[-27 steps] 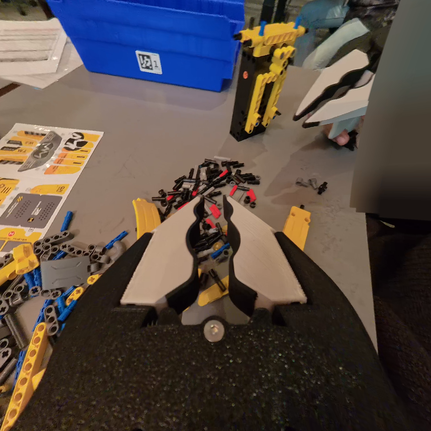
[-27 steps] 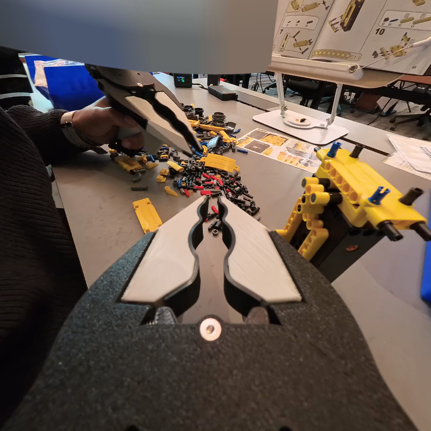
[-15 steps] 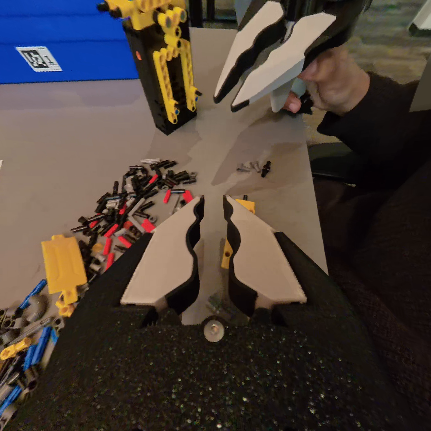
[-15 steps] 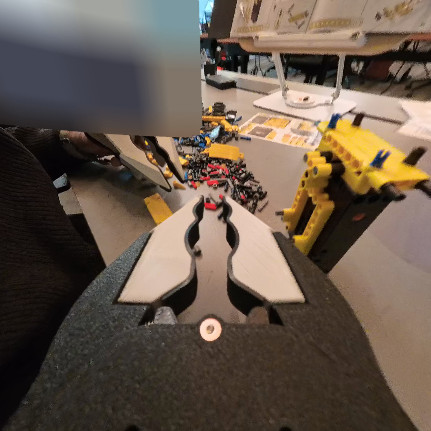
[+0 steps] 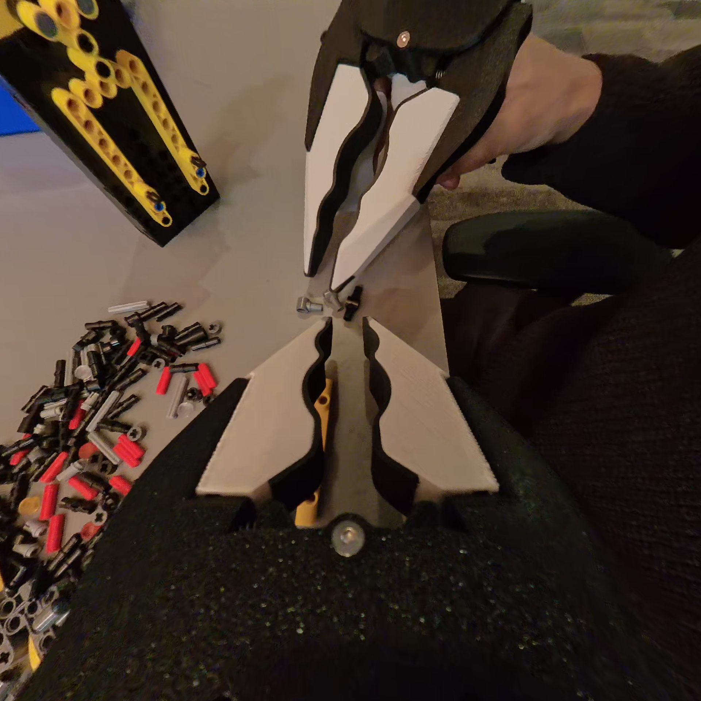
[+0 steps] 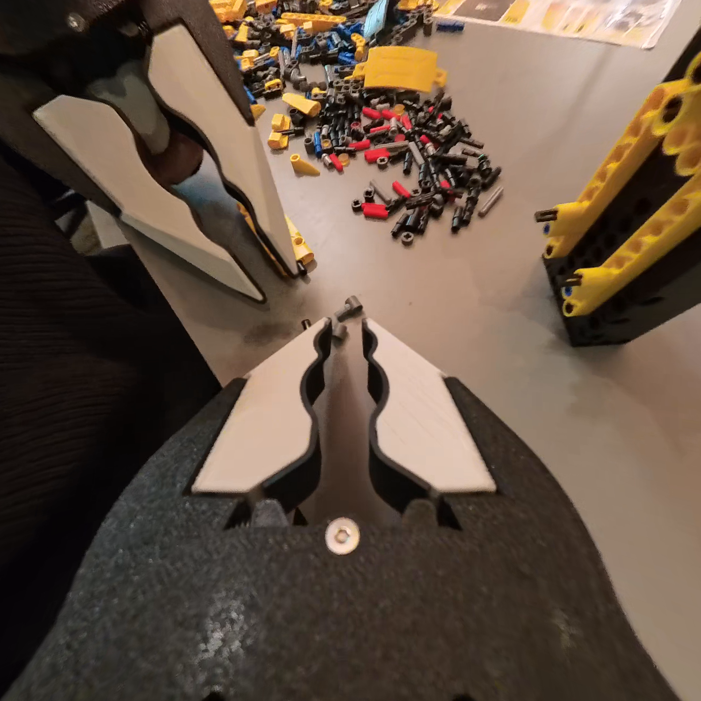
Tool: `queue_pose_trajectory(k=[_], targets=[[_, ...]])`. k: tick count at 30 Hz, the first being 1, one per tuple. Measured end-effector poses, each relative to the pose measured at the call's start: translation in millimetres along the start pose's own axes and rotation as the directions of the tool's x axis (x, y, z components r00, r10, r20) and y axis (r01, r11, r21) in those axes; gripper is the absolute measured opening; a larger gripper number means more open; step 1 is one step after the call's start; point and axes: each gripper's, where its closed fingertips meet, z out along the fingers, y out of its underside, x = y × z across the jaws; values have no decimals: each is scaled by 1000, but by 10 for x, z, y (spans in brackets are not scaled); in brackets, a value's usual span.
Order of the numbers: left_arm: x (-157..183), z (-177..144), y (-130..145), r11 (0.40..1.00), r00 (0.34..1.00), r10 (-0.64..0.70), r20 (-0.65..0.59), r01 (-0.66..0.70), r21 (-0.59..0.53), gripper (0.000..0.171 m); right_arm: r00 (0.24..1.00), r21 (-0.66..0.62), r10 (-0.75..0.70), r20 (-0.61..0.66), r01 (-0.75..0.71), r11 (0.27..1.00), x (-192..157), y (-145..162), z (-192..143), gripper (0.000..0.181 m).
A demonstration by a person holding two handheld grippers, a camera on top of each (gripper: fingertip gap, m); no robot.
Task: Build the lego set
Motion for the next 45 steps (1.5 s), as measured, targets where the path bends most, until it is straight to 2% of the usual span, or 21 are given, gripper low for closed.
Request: queue_pose_trajectory(k=[4,9,11,21,25,29,32,35,39,45], targets=[[-21,57,90,995,1000,-28,8,29,-100,15,1000,-26,-11,-3,11,1000,-4,24,34,15],[-25,45,34,995,997,-75,-16,73,-73,15,999,-46,-37,3,37,998,-16,42,42,14],[-35,60,42,995,998,-65,-6,64,-81,15,999,-40,-27,24,28,999,-27,46,33,6],[-90,86,21,996,998,-59,23,61,-67,15,996,-62,30,89,-24,998,-85,58,42,5],[-123,43,-21,996,996,-84,23,84,-27,15,995,-25,67,76,-65,998,-34,17,38,0],[-152,-9,-93,996,996,-83,27,82,39,15,984,111,125,128,-139,984,-47,-180,-67,0],[-199,-27,-73,996,995,-82,51,81,35,15,981,144,155,118,-171,975,-1,-222,-112,0],[-250,-52,-29,996,993,-92,73,90,27,15,989,109,107,105,-119,987,-65,-191,-90,1],[-261,-97,-7,993,991,-116,66,113,43,15,999,-10,20,33,-19,1000,-90,-70,21,12],[-258,-163,7,993,991,-108,78,103,57,15,998,-95,34,52,-29,995,-104,39,127,12]])
